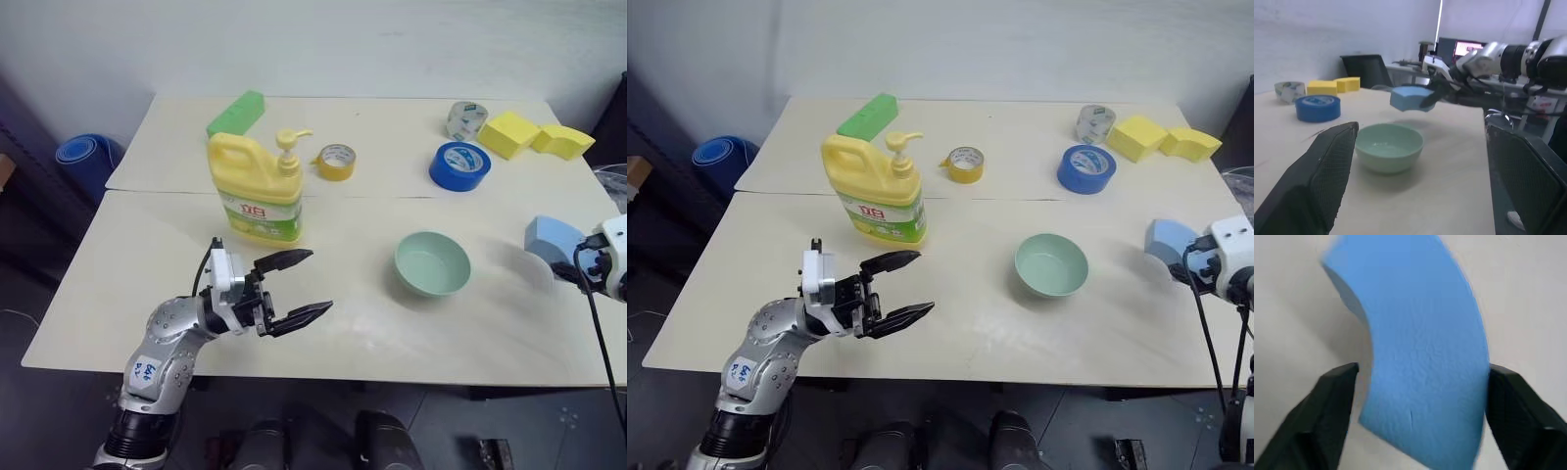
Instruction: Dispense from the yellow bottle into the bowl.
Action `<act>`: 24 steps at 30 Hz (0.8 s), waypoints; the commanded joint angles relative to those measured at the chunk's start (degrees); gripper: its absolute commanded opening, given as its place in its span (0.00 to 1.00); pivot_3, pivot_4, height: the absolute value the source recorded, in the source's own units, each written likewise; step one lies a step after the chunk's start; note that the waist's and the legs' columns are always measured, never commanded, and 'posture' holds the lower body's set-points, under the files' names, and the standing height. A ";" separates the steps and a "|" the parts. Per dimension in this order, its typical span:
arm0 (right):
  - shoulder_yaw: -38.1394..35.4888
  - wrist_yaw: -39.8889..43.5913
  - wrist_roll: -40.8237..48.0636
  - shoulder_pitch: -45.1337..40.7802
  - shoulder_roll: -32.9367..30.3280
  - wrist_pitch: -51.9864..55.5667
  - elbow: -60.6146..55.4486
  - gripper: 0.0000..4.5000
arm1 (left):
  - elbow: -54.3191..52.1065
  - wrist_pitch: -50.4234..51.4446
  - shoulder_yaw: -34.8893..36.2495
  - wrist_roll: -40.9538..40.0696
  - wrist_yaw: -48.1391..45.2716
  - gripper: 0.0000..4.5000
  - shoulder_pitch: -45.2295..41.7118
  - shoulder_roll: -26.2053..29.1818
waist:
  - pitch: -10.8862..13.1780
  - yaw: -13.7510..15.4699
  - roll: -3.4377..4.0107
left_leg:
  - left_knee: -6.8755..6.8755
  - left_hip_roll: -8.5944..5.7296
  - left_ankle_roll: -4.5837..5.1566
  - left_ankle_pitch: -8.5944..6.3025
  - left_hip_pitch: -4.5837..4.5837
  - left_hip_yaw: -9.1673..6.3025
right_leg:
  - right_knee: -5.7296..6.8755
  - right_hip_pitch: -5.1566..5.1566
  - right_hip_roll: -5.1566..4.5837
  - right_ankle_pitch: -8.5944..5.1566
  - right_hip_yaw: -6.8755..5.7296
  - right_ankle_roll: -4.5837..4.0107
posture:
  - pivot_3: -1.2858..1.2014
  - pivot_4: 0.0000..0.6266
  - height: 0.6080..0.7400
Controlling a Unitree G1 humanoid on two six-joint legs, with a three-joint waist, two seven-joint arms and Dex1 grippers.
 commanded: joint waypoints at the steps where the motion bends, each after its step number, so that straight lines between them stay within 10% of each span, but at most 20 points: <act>1: -2.27 1.91 1.69 2.51 -3.53 -2.08 -4.00 0.99 | -2.53 2.77 -0.68 -2.47 -1.00 1.00 0.29 0.98 | 0.00 0.17 0.00 | 0.02 -0.01 0.00 0.00 -0.02 -0.01 | -0.03 0.00 0.00 0.00 0.00 0.01 | 0.52 0.24 1.00; 13: -5.96 5.89 22.03 24.16 11.51 9.60 -55.37 0.99 | 0.62 -1.95 2.69 2.46 1.30 1.00 3.47 2.36 | 0.05 0.71 -0.11 | 0.05 0.12 -0.05 -0.02 -0.03 -0.17 | -0.17 0.10 0.17 0.02 -0.01 0.03 | 0.52 0.24 1.00; 24: 8.67 -4.76 12.32 24.95 23.28 7.75 -56.93 0.99 | -1.49 -0.50 3.77 1.88 2.19 1.00 4.48 4.24 | 0.05 1.60 -0.08 | 0.08 -0.05 -0.04 -0.02 -0.05 -0.20 | -0.17 0.08 0.08 0.02 0.11 0.03 | 0.52 0.24 1.00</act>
